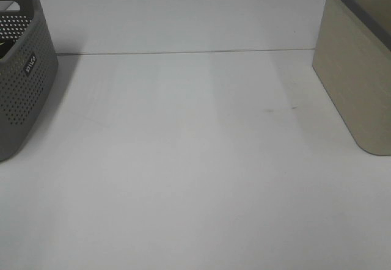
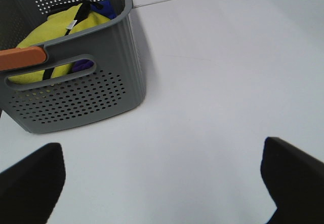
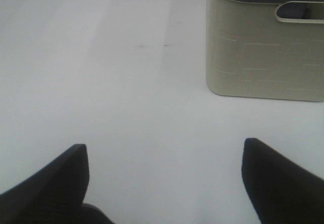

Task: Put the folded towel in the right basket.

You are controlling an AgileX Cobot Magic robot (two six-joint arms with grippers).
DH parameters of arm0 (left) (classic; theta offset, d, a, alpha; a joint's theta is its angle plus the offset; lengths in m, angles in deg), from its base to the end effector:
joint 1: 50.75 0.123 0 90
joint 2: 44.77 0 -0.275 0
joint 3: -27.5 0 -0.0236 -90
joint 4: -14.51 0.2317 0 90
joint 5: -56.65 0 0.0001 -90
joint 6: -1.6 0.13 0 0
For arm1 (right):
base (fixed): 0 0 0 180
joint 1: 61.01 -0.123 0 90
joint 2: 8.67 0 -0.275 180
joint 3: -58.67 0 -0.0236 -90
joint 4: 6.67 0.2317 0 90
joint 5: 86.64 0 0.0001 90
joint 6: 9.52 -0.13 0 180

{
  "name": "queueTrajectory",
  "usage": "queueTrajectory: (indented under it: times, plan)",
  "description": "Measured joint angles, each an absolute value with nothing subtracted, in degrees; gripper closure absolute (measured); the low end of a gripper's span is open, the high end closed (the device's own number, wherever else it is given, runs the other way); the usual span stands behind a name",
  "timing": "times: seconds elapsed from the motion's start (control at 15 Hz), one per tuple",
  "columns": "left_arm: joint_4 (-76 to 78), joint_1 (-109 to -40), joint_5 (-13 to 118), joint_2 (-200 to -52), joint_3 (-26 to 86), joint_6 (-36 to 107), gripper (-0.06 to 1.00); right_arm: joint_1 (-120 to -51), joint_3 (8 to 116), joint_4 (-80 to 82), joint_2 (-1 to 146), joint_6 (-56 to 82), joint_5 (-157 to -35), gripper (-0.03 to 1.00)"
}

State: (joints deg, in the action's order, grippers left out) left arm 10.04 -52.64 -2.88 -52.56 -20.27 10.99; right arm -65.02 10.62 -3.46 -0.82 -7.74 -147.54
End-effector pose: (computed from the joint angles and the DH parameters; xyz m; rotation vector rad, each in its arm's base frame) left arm 0.0225 -0.0095 0.2558 0.2004 1.9963 -0.0091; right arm 0.0216 0.0079 0.2514 -0.1059 2.0357 0.0914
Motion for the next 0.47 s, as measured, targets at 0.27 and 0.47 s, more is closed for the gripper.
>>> queueTrajectory:
  times: [0.27,0.47]
  plan:
    - [10.04,-52.64,-2.88,-52.56,-20.27,10.99,-0.04,-65.02,10.62,-3.46,-0.82,-7.74,-147.54,0.2]
    - [10.04,-52.64,-2.88,-52.56,-20.27,10.99,-0.04,-65.02,10.62,-3.46,-0.82,-7.74,-147.54,0.2]
